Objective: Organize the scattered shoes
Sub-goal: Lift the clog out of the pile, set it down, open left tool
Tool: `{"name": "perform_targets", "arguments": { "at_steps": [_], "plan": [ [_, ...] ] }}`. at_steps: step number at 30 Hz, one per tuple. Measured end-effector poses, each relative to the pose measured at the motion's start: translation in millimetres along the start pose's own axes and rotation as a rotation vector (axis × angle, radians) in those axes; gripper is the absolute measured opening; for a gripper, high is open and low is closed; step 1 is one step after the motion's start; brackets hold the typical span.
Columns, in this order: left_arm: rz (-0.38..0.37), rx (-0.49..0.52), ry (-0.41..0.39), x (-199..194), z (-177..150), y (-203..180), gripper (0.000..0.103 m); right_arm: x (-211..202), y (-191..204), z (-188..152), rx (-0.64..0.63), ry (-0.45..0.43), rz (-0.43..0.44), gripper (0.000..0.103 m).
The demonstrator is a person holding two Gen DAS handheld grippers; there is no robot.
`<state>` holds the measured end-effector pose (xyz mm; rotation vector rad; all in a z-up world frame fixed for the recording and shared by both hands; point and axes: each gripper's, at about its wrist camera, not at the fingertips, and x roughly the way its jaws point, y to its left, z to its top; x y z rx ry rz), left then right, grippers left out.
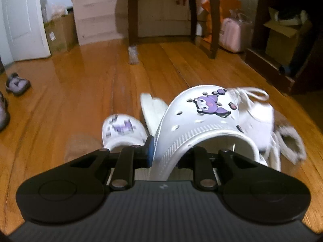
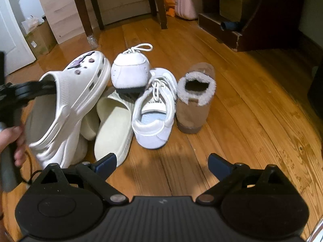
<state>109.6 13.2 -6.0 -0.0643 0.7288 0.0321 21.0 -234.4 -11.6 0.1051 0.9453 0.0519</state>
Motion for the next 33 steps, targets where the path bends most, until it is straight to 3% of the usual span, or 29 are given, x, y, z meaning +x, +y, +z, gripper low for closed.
{"name": "perform_targets", "arguments": {
  "at_steps": [13, 22, 33],
  "plan": [
    [-0.145, 0.003, 0.17, -71, -90, -10, 0.019, -19, -15, -47, -0.044, 0.067, 0.016, 0.098],
    [-0.145, 0.03, 0.203, -73, -133, -36, 0.019, -32, -42, -96, -0.019, 0.128, 0.042, 0.098],
    [-0.184, 0.06, 0.317, -68, -160, -43, 0.022, -34, -24, -109, -0.112, 0.176, 0.063, 0.098]
  ]
}}
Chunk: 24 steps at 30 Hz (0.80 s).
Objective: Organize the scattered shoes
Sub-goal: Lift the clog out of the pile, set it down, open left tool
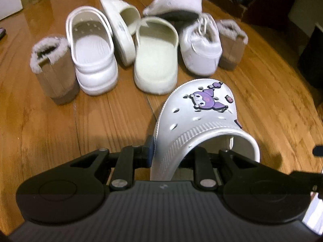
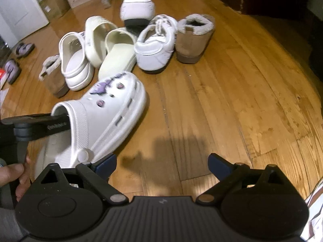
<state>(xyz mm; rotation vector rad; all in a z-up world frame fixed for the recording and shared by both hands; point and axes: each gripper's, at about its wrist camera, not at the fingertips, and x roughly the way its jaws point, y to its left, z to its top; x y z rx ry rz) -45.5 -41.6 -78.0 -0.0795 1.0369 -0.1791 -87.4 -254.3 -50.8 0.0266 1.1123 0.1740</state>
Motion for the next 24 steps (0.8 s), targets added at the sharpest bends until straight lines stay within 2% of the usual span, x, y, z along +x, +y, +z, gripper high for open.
{"name": "perform_targets", "arguments": {
  "at_steps": [2, 5, 7, 11, 12, 15, 18, 21, 24],
  "plan": [
    [-0.03, 0.013, 0.029, -2, -2, 4, 0.026, 1, 4, 0, -0.023, 0.007, 0.002, 0.098],
    [-0.089, -0.023, 0.086, -7, -8, 16, 0.037, 2, 11, 2, -0.056, 0.023, 0.014, 0.098],
    [-0.118, -0.048, 0.148, -8, -17, 26, 0.038, 1, 18, 4, -0.086, 0.017, 0.026, 0.098],
    [-0.178, -0.095, 0.159, -22, -26, 43, 0.041, 4, 32, 6, -0.113, 0.022, 0.075, 0.098],
    [-0.185, -0.103, 0.157, -25, -27, 46, 0.045, 5, 36, 5, -0.126, 0.03, 0.089, 0.098],
    [-0.17, -0.1, 0.142, -34, -25, 54, 0.052, 9, 49, 4, -0.178, 0.043, 0.1, 0.098],
    [-0.181, -0.127, 0.147, -40, -25, 61, 0.053, 13, 57, 4, -0.204, 0.052, 0.098, 0.098],
    [-0.172, -0.123, 0.143, -48, -24, 64, 0.059, 19, 60, 5, -0.194, 0.07, 0.102, 0.098],
    [-0.171, -0.122, 0.156, -56, -24, 71, 0.061, 22, 65, 3, -0.194, 0.08, 0.108, 0.098]
  ]
}}
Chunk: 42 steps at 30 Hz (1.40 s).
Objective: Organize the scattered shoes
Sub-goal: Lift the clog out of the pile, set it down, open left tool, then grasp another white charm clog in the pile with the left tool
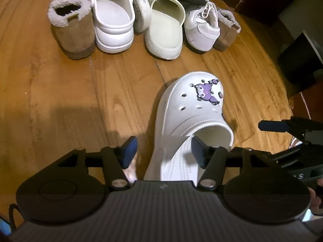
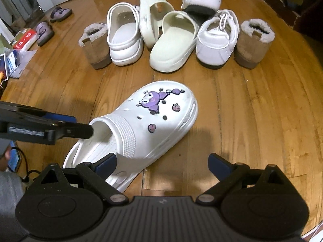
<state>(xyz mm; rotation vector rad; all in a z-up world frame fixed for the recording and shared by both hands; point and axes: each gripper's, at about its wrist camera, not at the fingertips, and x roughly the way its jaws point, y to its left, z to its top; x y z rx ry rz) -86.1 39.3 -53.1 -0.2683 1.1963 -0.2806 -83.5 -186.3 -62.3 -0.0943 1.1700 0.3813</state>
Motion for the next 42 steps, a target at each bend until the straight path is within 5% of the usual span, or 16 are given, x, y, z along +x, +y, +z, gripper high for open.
{"name": "perform_targets", "arguments": {
  "at_steps": [8, 10, 12, 15, 18, 20, 23, 26, 32, 42],
  "plan": [
    [0.0, -0.065, -0.035, -27, 2, 24, 0.065, 22, 21, 7, -0.042, 0.013, 0.01, 0.097],
    [0.011, -0.071, -0.059, -36, 3, 29, 0.069, 37, 27, 9, -0.057, 0.02, -0.043, 0.087],
    [0.025, -0.08, -0.074, -41, 4, 33, 0.07, 46, 28, 9, -0.063, 0.024, -0.089, 0.064],
    [0.046, -0.09, -0.086, -45, 6, 40, 0.07, 44, 22, 10, -0.02, 0.012, -0.043, 0.039],
    [0.053, -0.098, -0.086, -44, 8, 44, 0.07, 39, 18, 10, -0.018, -0.014, -0.079, 0.021],
    [0.055, -0.101, -0.085, -43, 9, 46, 0.07, 35, 16, 9, -0.04, -0.037, -0.134, 0.018],
    [0.052, -0.101, -0.072, -37, 10, 45, 0.07, 35, 6, 10, -0.023, -0.034, -0.125, 0.026],
    [0.059, -0.093, -0.068, -33, 9, 41, 0.07, 23, 0, 13, 0.02, -0.039, -0.099, 0.053],
    [0.121, -0.077, -0.096, -20, 8, 40, 0.07, 9, 5, 14, -0.029, -0.062, -0.138, 0.063],
    [0.19, -0.065, -0.144, -14, 38, 48, 0.07, -5, 11, 17, -0.049, -0.037, -0.139, 0.063]
  ]
}}
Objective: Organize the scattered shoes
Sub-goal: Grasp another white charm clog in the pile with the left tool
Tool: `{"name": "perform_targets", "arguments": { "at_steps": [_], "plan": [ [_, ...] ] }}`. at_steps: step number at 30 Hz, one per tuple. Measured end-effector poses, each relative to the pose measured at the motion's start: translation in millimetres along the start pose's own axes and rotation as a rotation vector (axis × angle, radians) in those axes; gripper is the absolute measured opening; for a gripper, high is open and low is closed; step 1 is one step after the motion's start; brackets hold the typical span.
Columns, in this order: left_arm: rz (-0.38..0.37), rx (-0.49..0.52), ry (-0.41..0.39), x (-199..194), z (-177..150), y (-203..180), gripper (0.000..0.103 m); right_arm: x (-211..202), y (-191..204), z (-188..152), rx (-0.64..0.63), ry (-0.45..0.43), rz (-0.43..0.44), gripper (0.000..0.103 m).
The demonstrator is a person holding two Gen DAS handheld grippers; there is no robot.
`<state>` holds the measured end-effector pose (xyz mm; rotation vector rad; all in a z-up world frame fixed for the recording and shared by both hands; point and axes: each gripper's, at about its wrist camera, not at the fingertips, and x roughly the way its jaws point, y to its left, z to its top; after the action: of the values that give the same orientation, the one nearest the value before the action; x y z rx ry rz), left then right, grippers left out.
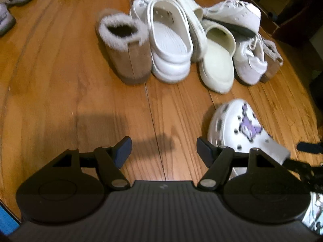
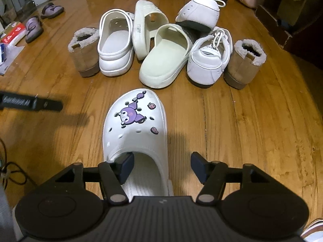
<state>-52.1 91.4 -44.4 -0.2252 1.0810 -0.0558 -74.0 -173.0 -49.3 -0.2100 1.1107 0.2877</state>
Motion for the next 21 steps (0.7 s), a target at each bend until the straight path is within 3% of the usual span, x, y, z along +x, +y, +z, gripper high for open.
{"name": "perform_targets", "arguments": {
  "at_steps": [8, 15, 21],
  "plan": [
    [0.11, 0.095, -0.122, 4, 75, -10, 0.08, -39, -9, 54, 0.044, -0.042, 0.109, 0.074],
    [0.209, 0.128, -0.201, 35, 135, -11, 0.08, -12, -11, 113, 0.099, -0.04, 0.109, 0.071],
    [0.263, 0.164, -0.193, 66, 158, -7, 0.08, 13, -1, 154, 0.085, -0.089, 0.131, 0.069]
  ]
}}
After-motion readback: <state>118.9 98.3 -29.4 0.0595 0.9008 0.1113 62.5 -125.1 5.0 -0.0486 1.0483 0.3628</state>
